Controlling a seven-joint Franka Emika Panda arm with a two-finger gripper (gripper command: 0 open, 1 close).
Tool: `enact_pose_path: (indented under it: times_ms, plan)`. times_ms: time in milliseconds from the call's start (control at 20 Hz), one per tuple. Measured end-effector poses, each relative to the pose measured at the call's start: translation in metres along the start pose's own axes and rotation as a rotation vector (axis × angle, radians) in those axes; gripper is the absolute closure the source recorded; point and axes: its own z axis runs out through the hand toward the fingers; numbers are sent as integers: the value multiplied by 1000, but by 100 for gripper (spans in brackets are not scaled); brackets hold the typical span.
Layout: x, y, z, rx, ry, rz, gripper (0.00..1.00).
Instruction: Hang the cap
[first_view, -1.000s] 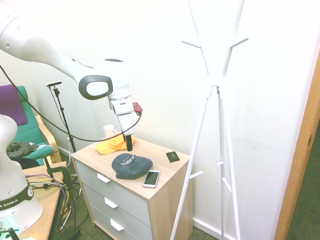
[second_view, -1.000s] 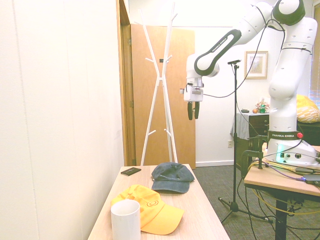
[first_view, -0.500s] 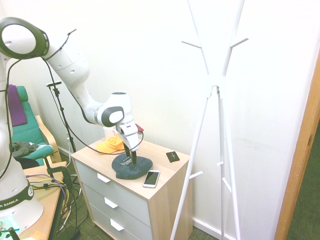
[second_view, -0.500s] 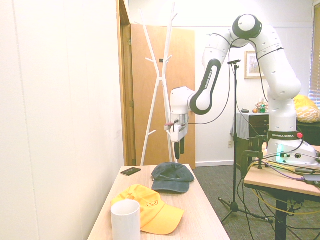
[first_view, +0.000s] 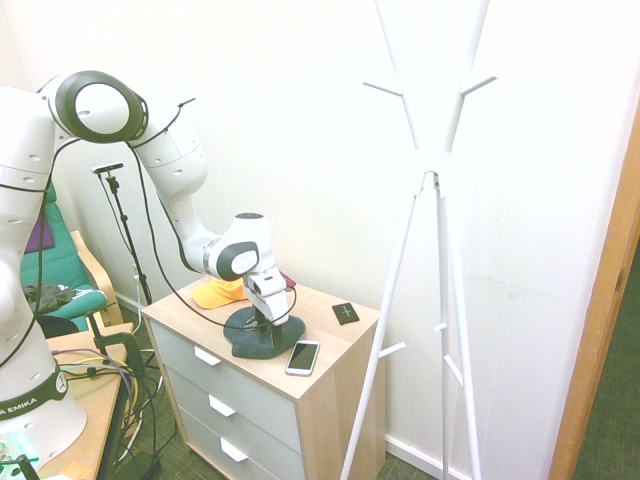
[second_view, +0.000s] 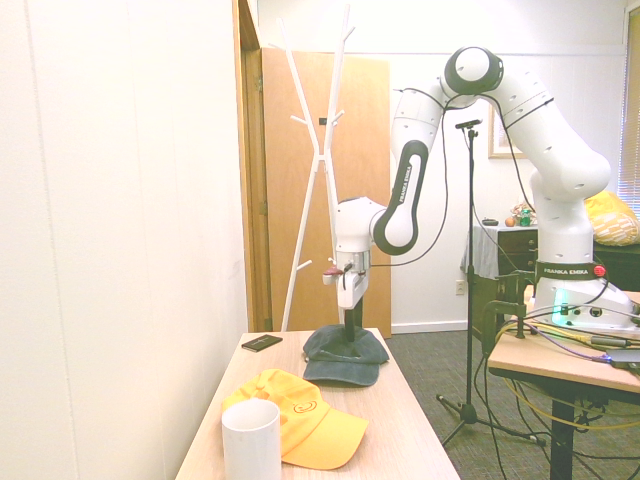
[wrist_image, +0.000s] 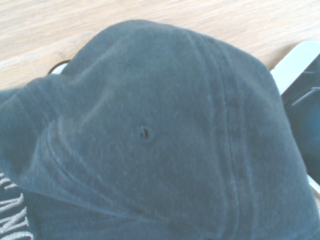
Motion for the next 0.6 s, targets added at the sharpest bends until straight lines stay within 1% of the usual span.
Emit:
enact_pose_path:
  times_ms: [600]
  plan:
    - [5,7,2,-2,8,-5,100]
